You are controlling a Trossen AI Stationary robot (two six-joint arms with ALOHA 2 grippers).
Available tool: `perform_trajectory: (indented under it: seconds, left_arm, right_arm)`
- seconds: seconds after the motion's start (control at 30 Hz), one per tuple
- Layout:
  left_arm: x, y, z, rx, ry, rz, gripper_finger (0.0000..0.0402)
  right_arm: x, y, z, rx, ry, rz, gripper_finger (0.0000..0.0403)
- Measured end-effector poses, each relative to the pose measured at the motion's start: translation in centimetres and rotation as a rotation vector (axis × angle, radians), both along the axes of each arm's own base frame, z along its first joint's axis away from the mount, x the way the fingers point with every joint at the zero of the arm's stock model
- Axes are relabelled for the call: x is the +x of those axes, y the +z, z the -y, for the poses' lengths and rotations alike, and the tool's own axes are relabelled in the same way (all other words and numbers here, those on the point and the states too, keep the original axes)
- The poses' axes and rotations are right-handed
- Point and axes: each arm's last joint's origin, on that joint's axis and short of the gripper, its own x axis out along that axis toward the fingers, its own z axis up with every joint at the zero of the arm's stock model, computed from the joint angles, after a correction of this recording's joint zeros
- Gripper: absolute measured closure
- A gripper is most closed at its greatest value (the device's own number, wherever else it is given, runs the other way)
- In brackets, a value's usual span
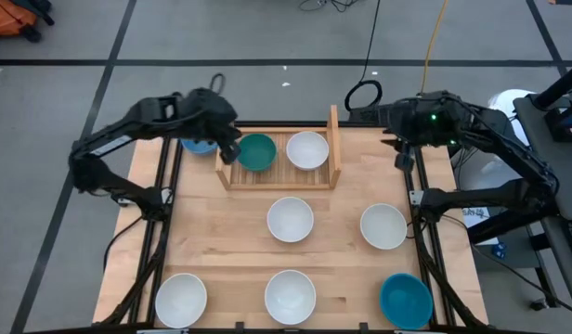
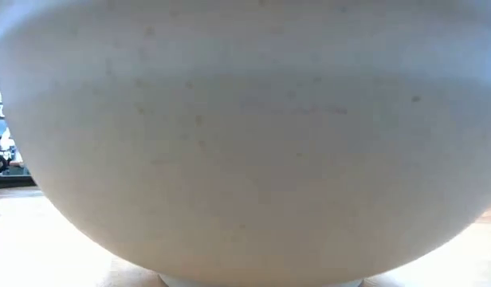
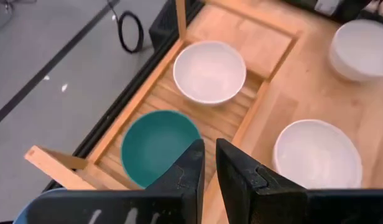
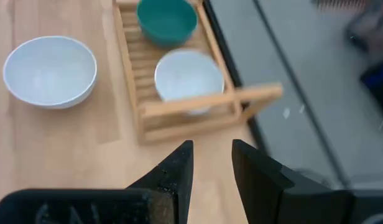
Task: Place and stack bowls onto a shelf
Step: Stack the white bowl on top of the white bowl on the shelf
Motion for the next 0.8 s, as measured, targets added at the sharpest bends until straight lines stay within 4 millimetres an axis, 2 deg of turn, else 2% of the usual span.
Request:
perform_trajectory:
  seconds: [0.37,0.6,0.8]
  left_arm:
    - [-4.6,2.7,1.9,-0.009,0.022,0.152,0.0355]
    - [-6.1,3.4,2.7,-0.004,0.003,0.196,0.0355]
    - [-6.4,3.4,3.2,-0.009,-0.018,0.184,0.0355]
  right_arm:
    - [-1.6,-2.0,-1.2,0.351,-0.116,-0.213,0.0298]
    - [-0.4,-2.4,-1.0,0.462,-0.049,-0.217,0.0298]
    - [1.1,-2.8,-1.3,0.469,0.008,-0.271,0.0298]
